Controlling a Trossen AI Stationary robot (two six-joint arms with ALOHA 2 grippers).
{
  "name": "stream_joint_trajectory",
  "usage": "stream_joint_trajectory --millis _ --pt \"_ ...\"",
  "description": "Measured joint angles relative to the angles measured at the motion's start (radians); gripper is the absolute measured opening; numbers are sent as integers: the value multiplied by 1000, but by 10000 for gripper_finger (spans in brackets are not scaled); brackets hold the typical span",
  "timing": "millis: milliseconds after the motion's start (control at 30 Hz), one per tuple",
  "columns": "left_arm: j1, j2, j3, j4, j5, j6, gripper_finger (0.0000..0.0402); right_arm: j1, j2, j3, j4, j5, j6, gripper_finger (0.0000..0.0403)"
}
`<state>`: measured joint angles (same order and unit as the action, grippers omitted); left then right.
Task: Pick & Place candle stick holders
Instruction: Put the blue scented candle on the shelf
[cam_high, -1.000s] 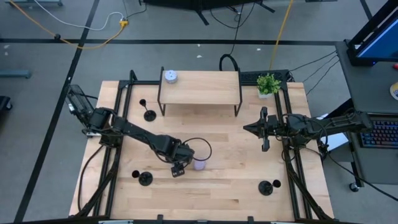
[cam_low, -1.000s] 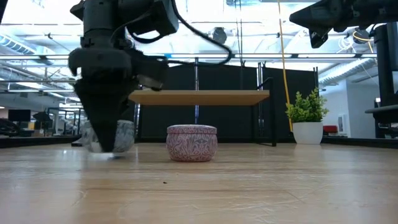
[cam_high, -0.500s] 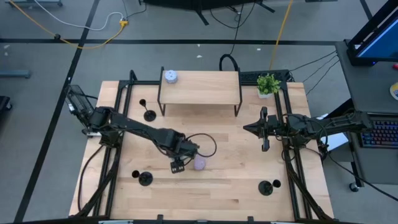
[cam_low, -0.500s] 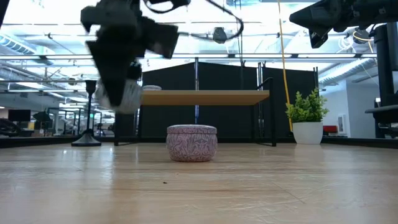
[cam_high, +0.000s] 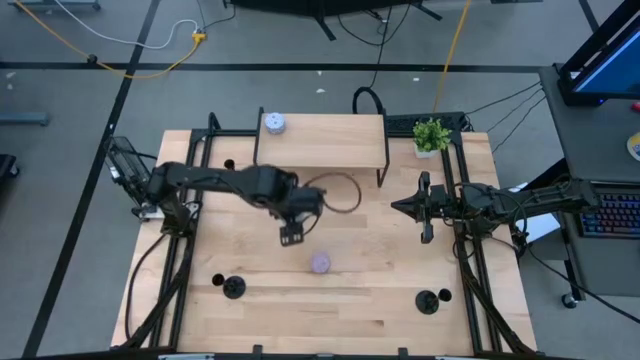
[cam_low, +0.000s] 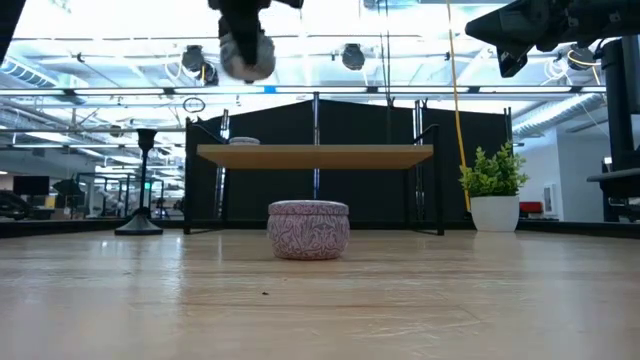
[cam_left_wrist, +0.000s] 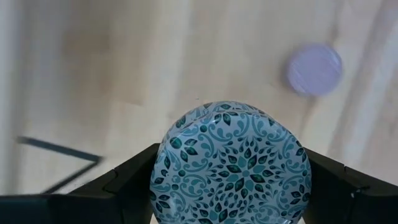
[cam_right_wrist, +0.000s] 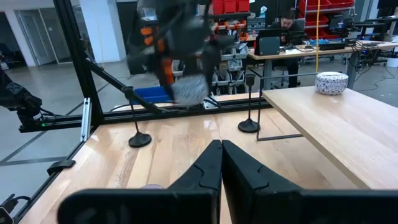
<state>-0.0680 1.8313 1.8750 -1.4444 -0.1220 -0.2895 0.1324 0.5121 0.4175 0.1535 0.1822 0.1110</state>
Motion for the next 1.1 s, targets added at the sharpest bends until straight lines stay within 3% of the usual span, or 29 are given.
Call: stream_joint_trajectory --millis 200,367,633,767,1100 --pt "89 0 140 -92 -109 11 298 0 0 0 0 0 0 4" --pt "195 -2 180 -128 -194 57 298 0 0 0 0 0 0 4" --pt "388 0 180 -127 -187 162 298 0 0 0 0 0 0 4" --pt "461 0 180 -127 -94 164 298 0 0 0 0 0 0 4" --pt "503 0 104 -125 -79 176 298 0 0 0 -1 0 0 4"
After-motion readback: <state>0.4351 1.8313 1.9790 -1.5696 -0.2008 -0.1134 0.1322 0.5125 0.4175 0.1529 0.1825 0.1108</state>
